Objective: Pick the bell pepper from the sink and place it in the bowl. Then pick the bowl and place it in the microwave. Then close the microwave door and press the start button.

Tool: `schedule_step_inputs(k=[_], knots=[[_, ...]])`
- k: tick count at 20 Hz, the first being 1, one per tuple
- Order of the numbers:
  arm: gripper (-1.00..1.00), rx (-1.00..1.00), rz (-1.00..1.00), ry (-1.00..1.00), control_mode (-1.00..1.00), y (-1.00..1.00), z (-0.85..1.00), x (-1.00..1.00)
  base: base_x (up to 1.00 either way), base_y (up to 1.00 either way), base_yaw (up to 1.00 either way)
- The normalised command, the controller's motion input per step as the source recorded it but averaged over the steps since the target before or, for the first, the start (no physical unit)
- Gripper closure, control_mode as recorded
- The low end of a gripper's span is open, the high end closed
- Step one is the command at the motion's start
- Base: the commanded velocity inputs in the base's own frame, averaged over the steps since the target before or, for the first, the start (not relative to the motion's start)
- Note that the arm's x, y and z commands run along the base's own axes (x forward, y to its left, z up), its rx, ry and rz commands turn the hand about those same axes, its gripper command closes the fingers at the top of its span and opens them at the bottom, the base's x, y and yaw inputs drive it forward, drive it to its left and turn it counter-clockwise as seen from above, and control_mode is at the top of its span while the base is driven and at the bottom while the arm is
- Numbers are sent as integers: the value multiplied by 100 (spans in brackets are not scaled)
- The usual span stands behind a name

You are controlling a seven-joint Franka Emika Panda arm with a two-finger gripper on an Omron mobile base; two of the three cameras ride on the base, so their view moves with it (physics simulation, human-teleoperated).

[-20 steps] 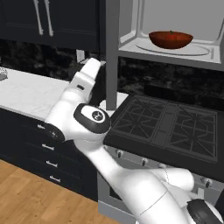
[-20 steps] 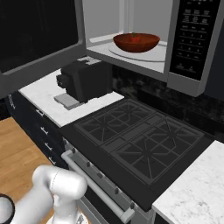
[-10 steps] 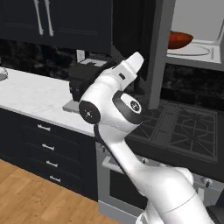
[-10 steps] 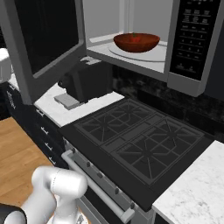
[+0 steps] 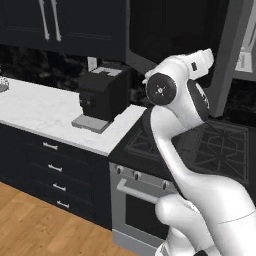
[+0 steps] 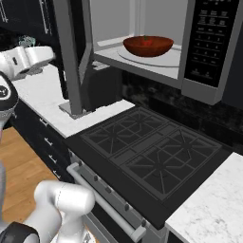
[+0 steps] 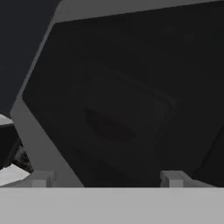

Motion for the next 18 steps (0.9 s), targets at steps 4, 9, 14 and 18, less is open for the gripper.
schedule_step_inputs(k=[4,9,14,18], knots=[[-100,29,0,0,-100,-98,27,14,0,0,0],[-100,17,3,0,-100,-65,6,53,0,0,0],[-100,10,6,0,-100,-44,0,73,0,0,0],[-100,9,6,0,-100,-39,0,77,0,0,0]])
